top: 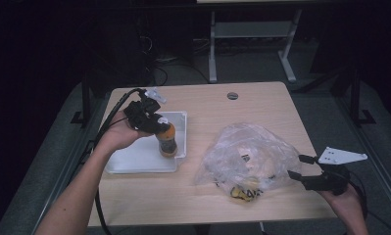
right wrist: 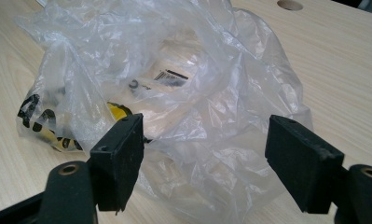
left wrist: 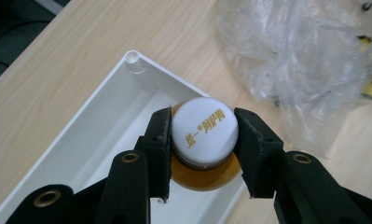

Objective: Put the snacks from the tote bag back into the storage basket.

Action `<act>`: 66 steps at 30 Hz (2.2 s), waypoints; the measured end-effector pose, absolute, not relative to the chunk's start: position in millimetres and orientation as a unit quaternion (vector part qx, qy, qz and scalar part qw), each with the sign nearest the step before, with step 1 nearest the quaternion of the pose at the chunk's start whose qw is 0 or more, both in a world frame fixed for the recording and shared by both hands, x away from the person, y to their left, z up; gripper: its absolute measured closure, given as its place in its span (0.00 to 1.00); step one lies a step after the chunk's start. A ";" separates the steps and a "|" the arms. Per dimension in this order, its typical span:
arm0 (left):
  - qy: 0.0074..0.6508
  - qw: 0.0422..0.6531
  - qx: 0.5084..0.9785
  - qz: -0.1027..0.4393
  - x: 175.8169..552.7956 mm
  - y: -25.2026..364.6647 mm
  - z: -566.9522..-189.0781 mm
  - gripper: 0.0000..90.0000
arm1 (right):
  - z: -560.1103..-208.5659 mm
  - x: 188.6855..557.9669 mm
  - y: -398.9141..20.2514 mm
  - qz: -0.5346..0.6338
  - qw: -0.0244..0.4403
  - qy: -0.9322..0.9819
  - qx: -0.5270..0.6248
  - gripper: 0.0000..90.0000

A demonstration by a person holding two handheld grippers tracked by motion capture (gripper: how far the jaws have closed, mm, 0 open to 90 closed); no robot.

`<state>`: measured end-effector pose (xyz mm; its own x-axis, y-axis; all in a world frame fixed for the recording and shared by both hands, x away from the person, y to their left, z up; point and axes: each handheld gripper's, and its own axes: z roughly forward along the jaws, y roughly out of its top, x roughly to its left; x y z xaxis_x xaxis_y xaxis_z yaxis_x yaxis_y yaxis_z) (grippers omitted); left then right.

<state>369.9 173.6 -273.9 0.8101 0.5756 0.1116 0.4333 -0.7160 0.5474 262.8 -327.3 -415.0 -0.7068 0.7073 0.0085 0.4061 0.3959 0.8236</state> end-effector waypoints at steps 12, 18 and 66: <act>0.276 0.254 0.918 0.127 373.2 171.6 -290.5 0.66 | -415.8 263.2 -325.9 0.430 0.172 0.819 0.340 0.30; 0.276 0.248 0.921 0.122 373.4 171.6 -298.6 0.66 | -415.8 263.0 -326.3 0.431 0.172 0.818 0.339 0.30; 0.291 0.290 0.908 0.085 377.3 181.4 -314.7 0.63 | -414.1 262.7 -321.5 0.431 0.168 0.821 0.336 0.30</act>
